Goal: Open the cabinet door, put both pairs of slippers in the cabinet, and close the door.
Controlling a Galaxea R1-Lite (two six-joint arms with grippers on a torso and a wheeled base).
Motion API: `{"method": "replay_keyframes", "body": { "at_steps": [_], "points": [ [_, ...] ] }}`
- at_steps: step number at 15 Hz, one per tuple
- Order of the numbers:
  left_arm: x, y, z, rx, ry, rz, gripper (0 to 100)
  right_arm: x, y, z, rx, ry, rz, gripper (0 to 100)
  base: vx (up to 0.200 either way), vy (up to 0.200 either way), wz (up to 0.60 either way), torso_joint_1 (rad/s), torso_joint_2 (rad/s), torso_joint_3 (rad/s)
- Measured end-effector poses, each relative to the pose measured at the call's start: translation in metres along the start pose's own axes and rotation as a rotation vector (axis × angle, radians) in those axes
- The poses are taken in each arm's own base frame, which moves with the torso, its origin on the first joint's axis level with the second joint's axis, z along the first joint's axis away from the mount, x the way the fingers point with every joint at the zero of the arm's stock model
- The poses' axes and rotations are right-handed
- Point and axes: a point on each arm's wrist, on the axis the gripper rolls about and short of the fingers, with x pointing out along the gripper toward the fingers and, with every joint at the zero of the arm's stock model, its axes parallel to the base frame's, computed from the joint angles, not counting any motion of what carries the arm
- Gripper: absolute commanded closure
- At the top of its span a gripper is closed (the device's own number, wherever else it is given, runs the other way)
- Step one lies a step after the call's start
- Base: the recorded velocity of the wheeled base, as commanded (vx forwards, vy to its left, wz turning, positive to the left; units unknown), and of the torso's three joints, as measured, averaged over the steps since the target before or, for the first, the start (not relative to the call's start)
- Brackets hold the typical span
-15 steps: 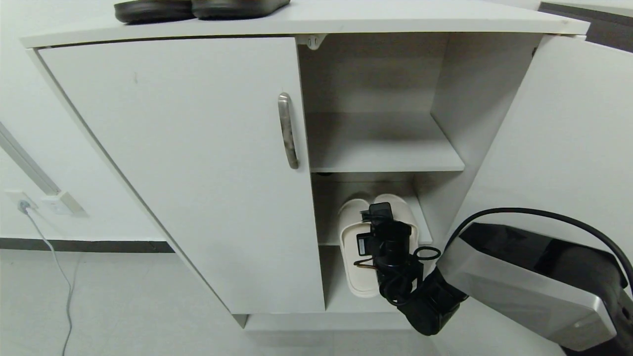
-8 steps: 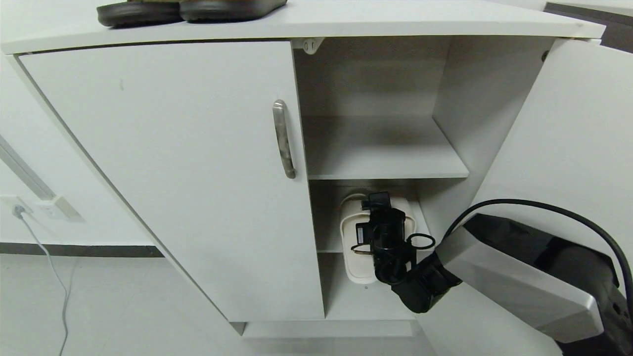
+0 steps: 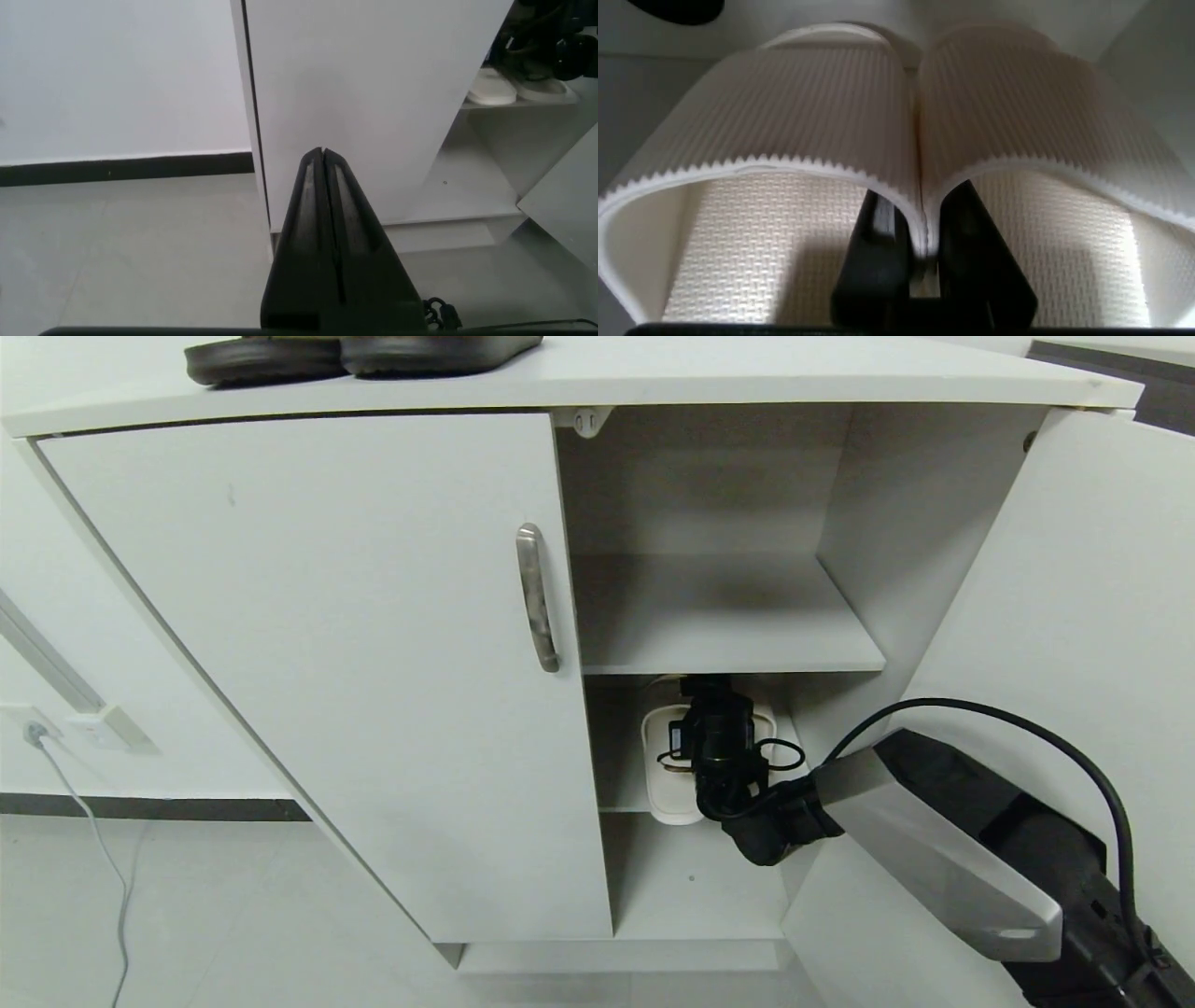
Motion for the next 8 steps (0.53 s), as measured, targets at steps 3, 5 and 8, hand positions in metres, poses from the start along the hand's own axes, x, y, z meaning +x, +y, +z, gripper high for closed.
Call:
{"method": "replay_keyframes", "body": {
  "at_steps": [3,5,8],
  "points": [
    [0.000,0.000,0.000,0.001,0.000,0.000,100,0.009,0.001,0.001,0.007,0.001,0.000,100,0.000,0.000,0.00,0.000,0.00,0.000],
    [0.000,0.000,0.000,0.001,0.000,0.000,100,0.014,-0.001,-0.001,0.009,0.006,-0.008,100,0.000,0.000,0.00,0.000,0.00,0.000],
    [0.000,0.000,0.000,0.001,0.000,0.000,100,0.017,-0.002,-0.004,0.009,0.008,0.005,100,0.000,0.000,0.00,0.000,0.00,0.000]
  ]
}}
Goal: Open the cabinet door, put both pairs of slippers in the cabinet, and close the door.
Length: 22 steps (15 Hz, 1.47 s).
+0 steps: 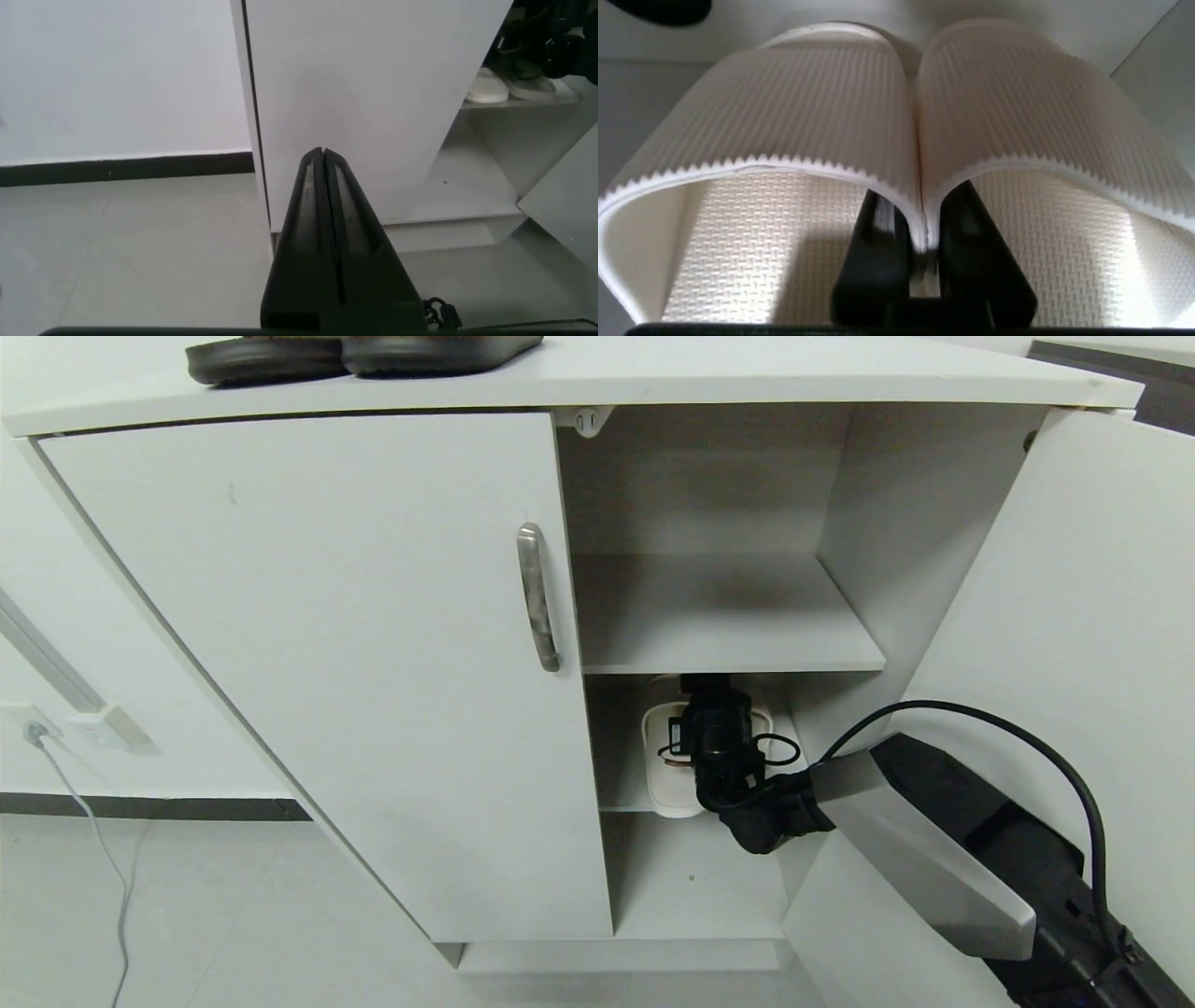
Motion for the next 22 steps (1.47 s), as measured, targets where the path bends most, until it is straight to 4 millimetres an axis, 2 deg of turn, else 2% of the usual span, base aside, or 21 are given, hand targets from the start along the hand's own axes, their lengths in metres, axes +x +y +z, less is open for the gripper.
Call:
{"method": "replay_keyframes", "body": {
  "at_steps": [2,3,9,14,17,22],
  "points": [
    [0.000,0.000,0.000,0.000,0.000,0.000,100,0.001,0.000,-0.001,0.000,0.001,0.003,100,0.000,0.000,0.00,0.000,0.00,0.000],
    [0.000,0.000,0.000,0.000,0.000,0.000,100,0.001,0.000,-0.001,-0.001,0.001,0.002,0,0.000,0.000,0.00,0.000,0.00,0.000],
    [0.000,0.000,0.000,0.000,0.000,0.000,100,-0.004,-0.003,-0.009,-0.020,0.029,0.001,0,0.000,0.000,0.00,0.000,0.00,0.000],
    [0.000,0.000,0.000,-0.001,0.000,0.001,100,-0.027,-0.006,-0.001,-0.013,0.017,0.018,0,0.000,0.000,0.00,0.000,0.00,0.000],
    [0.000,0.000,0.000,0.000,0.000,0.001,100,-0.055,-0.016,-0.006,-0.042,0.052,0.032,0,0.000,0.000,0.00,0.000,0.00,0.000],
    [0.000,0.000,0.000,-0.001,0.000,0.000,100,-0.110,-0.031,0.010,-0.040,0.044,0.080,0,0.000,0.000,0.00,0.000,0.00,0.000]
  ]
}}
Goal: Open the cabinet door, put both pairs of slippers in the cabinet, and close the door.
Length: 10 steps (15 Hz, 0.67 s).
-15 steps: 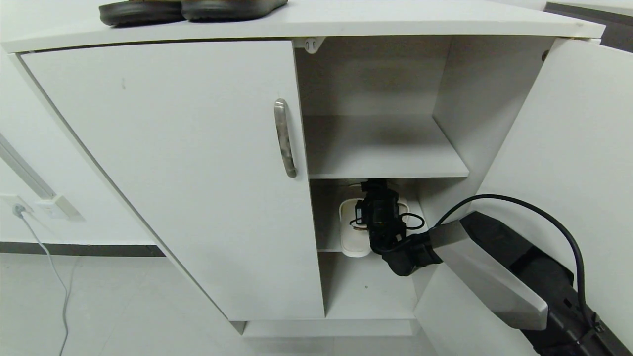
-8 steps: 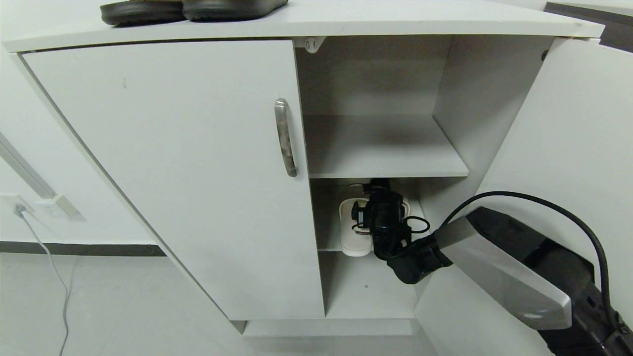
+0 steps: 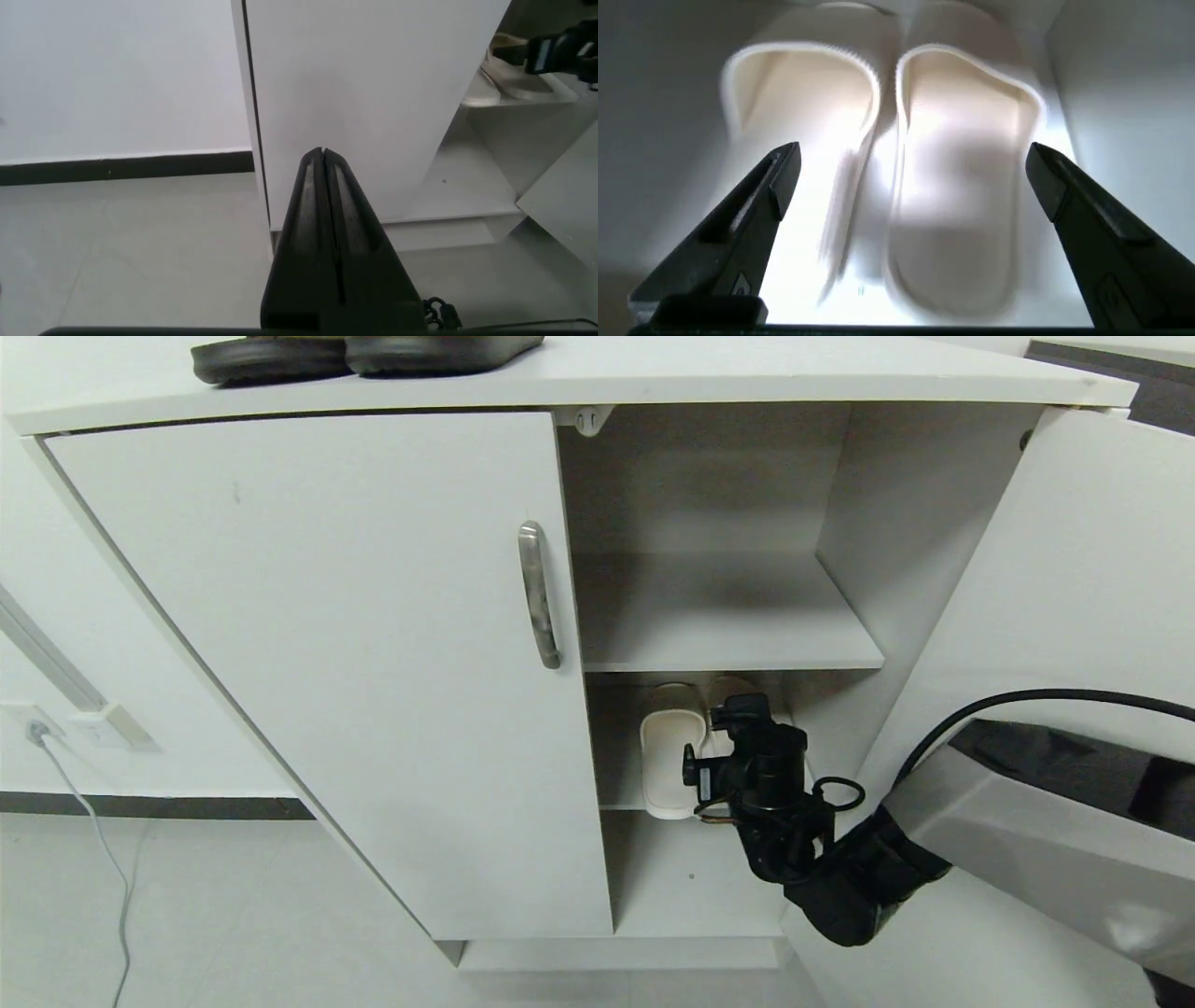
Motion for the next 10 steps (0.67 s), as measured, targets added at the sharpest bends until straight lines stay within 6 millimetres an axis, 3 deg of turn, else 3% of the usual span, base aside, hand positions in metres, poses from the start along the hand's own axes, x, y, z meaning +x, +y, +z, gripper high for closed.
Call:
{"method": "replay_keyframes", "body": {
  "at_steps": [4,10],
  "points": [
    [0.000,0.000,0.000,0.000,0.000,0.000,100,-0.037,0.005,0.011,-0.011,0.002,0.063,0,0.000,0.000,0.00,0.000,0.00,0.000],
    [0.000,0.000,0.000,-0.001,-0.001,0.001,100,-0.052,0.015,0.014,-0.016,0.001,0.101,0,0.000,0.000,0.00,0.000,0.00,0.000]
  ]
}}
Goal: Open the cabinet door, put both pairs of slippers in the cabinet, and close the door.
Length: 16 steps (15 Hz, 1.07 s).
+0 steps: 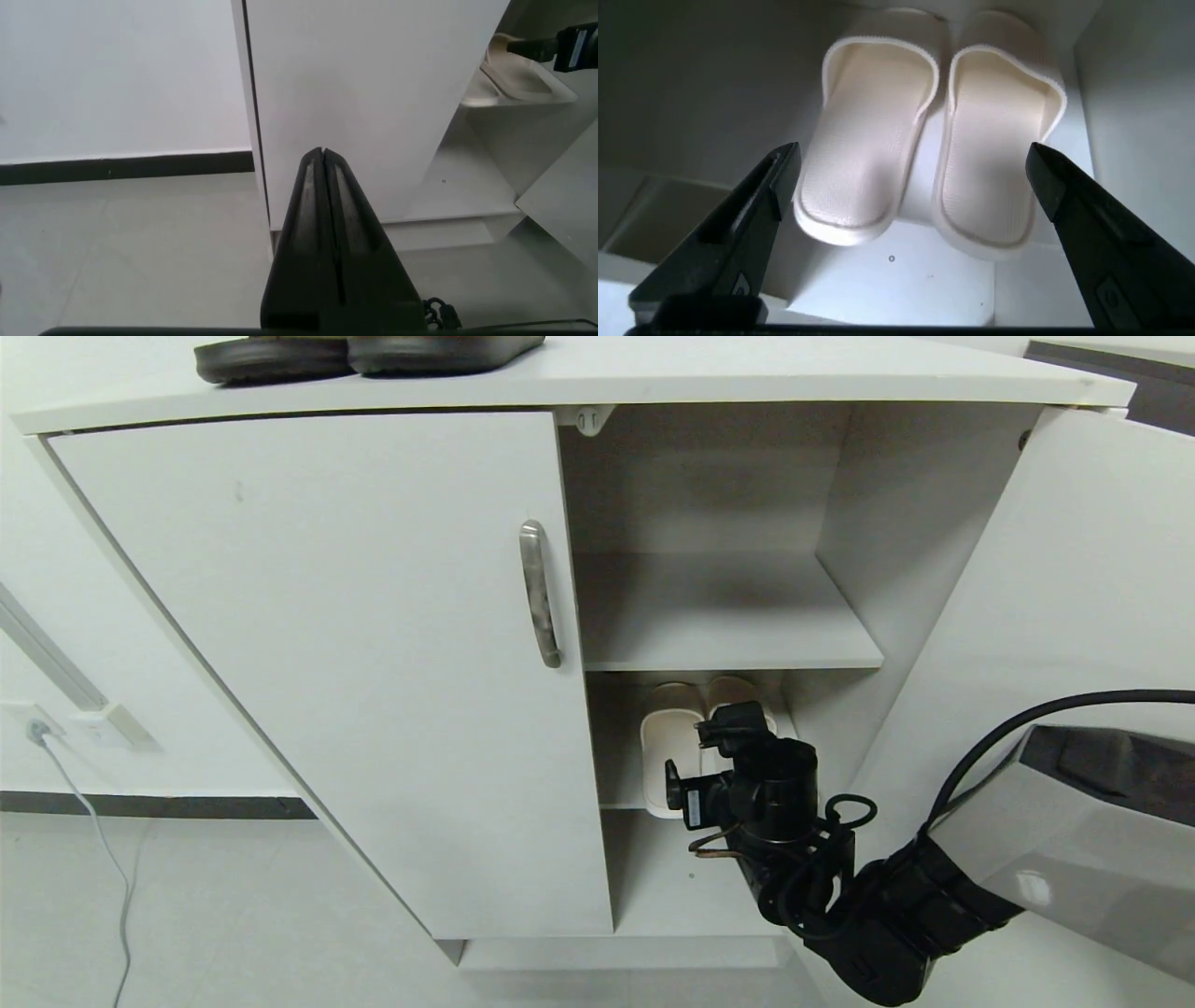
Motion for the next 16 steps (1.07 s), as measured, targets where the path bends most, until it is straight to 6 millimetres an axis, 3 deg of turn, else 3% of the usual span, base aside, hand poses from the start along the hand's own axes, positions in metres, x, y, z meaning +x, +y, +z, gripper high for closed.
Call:
{"method": "replay_keyframes", "body": {
  "at_steps": [2,11,16],
  "points": [
    [0.0000,0.0000,-0.0001,0.001,0.001,0.000,100,-0.0021,0.0020,-0.0010,-0.003,0.003,0.006,0,0.000,0.000,0.00,0.000,0.00,0.000],
    [0.0000,0.0000,-0.0001,0.000,0.001,-0.001,100,-0.0049,0.0037,-0.0017,-0.001,-0.003,0.012,0,-0.200,0.000,0.00,0.003,0.00,0.004],
    [0.0000,0.0000,-0.0001,-0.001,0.001,-0.001,100,-0.0050,0.0027,-0.0030,-0.002,-0.001,0.010,0,0.000,0.000,0.00,0.000,0.00,0.000]
  ]
}}
